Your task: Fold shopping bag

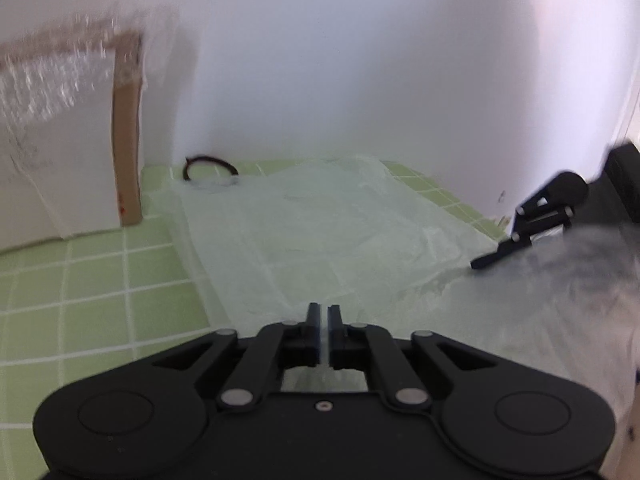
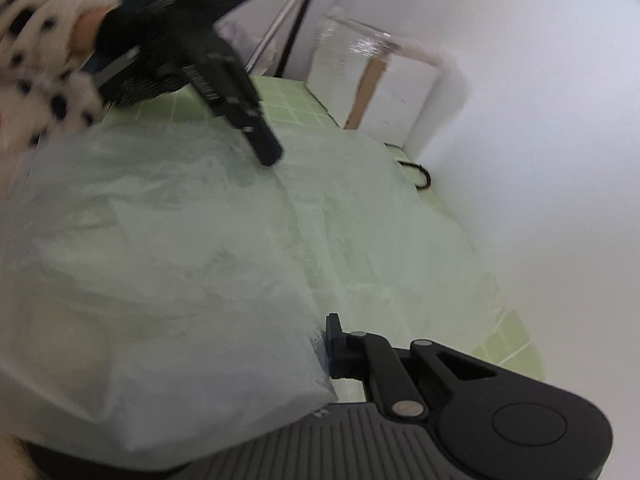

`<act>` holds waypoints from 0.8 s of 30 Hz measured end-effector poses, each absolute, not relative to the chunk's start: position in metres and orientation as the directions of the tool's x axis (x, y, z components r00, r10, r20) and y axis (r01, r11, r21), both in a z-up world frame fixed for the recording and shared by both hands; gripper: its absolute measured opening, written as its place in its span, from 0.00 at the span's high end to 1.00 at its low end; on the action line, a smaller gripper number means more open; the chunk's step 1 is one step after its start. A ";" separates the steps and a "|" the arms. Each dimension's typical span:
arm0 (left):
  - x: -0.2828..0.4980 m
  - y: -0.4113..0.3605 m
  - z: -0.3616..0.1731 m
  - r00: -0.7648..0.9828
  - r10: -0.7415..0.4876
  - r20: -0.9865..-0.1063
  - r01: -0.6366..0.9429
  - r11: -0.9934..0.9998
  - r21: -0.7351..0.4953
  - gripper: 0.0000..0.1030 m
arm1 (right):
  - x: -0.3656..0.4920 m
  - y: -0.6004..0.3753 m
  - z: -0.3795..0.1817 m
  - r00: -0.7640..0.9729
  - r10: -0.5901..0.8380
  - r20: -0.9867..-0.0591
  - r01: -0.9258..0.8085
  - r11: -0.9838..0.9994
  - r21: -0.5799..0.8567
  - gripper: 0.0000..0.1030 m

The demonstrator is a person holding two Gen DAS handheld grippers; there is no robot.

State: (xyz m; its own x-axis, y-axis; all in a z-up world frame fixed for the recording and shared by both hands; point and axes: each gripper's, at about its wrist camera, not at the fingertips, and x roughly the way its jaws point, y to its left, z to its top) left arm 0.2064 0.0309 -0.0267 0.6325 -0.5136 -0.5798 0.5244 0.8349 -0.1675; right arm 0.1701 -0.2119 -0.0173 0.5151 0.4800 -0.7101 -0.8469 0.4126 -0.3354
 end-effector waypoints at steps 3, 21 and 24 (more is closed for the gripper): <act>0.187 0.042 -0.020 0.671 -0.485 -0.561 0.532 0.842 -0.093 0.71 | 0.186 -0.216 -0.015 0.475 0.503 -0.722 -0.849 0.479 -0.224 0.93; 0.113 0.040 -0.027 0.802 -0.388 -0.454 0.559 0.757 0.340 0.56 | 0.213 -0.237 -0.011 0.389 0.541 -0.746 -0.821 0.570 -0.015 0.92; 0.121 0.029 -0.031 0.797 -0.431 -0.423 0.593 0.690 0.414 0.56 | 0.209 -0.236 -0.011 0.386 0.531 -0.754 -0.827 0.561 -0.028 0.92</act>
